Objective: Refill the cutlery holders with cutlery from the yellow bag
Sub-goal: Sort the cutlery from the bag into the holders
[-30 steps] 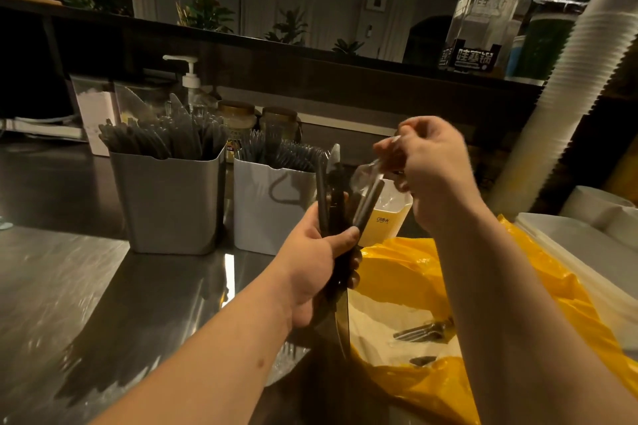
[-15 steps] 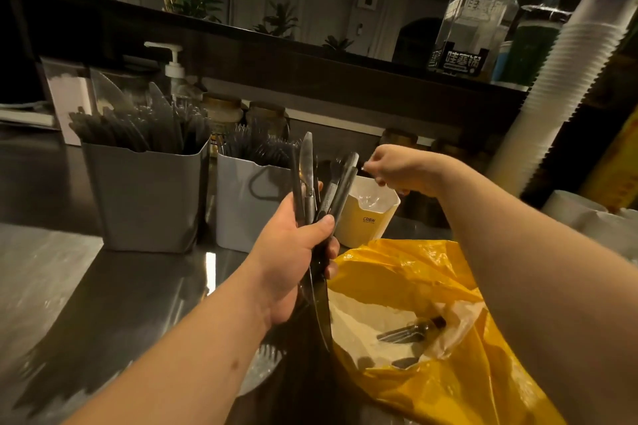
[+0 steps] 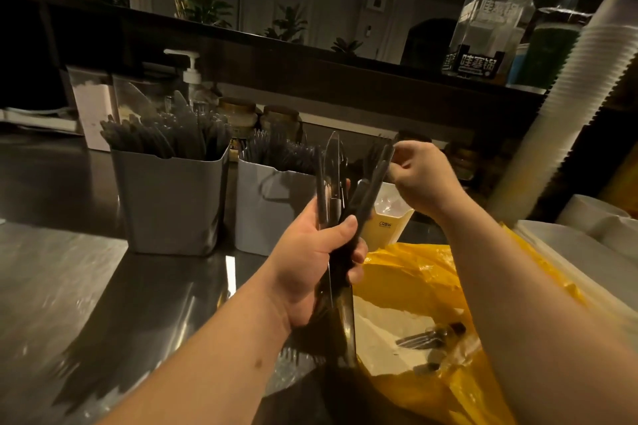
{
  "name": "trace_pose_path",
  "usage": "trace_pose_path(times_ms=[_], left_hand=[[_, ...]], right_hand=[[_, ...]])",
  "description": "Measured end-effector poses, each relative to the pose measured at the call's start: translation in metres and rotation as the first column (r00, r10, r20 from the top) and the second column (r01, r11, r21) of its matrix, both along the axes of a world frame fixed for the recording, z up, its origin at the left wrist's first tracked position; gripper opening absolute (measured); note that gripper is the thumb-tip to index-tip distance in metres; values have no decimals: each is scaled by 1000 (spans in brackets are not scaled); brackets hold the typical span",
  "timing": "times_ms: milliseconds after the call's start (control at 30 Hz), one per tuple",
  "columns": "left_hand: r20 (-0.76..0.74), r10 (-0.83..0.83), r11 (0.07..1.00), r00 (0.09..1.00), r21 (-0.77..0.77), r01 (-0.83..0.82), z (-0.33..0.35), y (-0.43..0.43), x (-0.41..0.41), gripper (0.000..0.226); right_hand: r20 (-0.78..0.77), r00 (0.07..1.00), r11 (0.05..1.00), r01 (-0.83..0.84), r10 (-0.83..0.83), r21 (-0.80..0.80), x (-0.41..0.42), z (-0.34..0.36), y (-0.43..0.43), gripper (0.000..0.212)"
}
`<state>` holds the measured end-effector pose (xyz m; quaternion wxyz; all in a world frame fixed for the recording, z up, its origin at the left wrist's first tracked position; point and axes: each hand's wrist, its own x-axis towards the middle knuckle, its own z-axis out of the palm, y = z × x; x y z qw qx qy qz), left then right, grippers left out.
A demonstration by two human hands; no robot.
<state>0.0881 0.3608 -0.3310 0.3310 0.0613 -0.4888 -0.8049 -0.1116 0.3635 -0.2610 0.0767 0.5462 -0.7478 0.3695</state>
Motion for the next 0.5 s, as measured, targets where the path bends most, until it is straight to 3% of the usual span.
trace_pose_path(times_ms=[67, 167, 267, 367, 500], left_hand=[[-82, -56, 996, 995, 63, 61, 1, 0, 1, 33], [-137, -125, 989, 983, 62, 135, -2, -3, 2, 29], [-132, -238, 969, 962, 42, 245, -4, -5, 1, 30], [-154, -300, 950, 941, 39, 309, -6, -3, 0, 43], [-152, -325, 942, 934, 39, 334, -9, 1, -4, 60]], right_hand=[[239, 965, 991, -92, 112, -96, 13, -6, 28, 9], [524, 807, 961, -259, 272, -100, 27, -16, 48, 8], [595, 714, 924, -348, 369, -156, 29, -20, 47, 13], [734, 481, 851, -459, 480, -255, 33, -28, 44, 20], [811, 335, 794, -560, 480, -238, 35, -48, 46, 30]])
